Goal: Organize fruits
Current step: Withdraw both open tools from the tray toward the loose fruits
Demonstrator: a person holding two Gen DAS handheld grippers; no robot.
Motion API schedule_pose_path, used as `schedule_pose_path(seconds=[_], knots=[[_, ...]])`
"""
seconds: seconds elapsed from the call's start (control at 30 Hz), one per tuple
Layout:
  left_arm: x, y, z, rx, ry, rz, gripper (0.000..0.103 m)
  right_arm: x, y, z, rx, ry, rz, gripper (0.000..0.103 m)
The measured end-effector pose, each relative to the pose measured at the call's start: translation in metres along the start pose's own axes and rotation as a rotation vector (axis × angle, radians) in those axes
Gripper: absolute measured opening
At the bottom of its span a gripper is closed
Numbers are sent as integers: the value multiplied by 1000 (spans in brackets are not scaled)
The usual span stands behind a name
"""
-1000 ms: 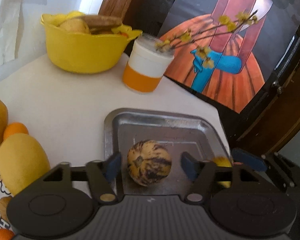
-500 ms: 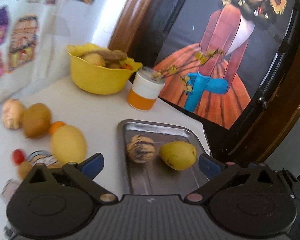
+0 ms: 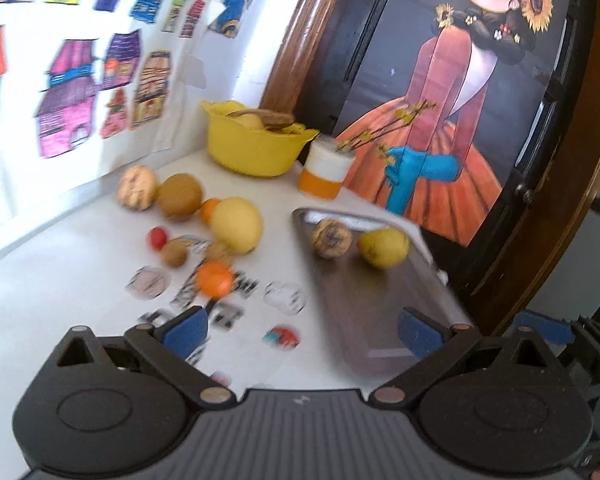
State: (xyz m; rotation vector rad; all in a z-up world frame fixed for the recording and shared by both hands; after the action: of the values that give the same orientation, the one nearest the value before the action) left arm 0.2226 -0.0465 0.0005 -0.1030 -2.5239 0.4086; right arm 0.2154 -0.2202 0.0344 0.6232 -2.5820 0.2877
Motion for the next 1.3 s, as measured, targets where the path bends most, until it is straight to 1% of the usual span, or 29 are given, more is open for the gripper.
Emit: schedule_pose_path(seconds=[0.1,0.27,0.4,0.53,0.77,0.93,1.13,1.3], knots=[[16,14,15,-10,20,-41,102,1,15,13,-10,48,-17,102],[33,37,32,-7,46,-75,102,-2,37,32,2,130,-24,102],[42,55,38,-13,55,-105,102,-5,53,38,-5,178,-46,102],[45,72,37,-26,71,-138,102,-11,68,36,12,198,-68,102],[42,102,28,-11,89,-183,102,-31,98,25,48,211,-122,102],[34,120,11,9,72,-203,102,-51,112,13,64,186,-135,102],[14,132,-10,72,66,-188,102,-79,120,3,131,142,-120,102],[-13,133,-26,97,75,-184,102,-106,114,-7,104,137,-136,102]])
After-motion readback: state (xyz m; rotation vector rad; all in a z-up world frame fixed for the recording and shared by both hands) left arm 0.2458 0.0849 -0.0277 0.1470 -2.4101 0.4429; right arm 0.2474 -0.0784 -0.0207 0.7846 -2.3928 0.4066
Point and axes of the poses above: each gripper's, at about its wrist camera, not at the fingertips, and x roughly against the way its jaws point, y to its left, z to its underside, the point moved 7 cm from there along -x, roughly the way its jaws point, and after that the axes turned 1 degree about y, right-handed, at the moved point
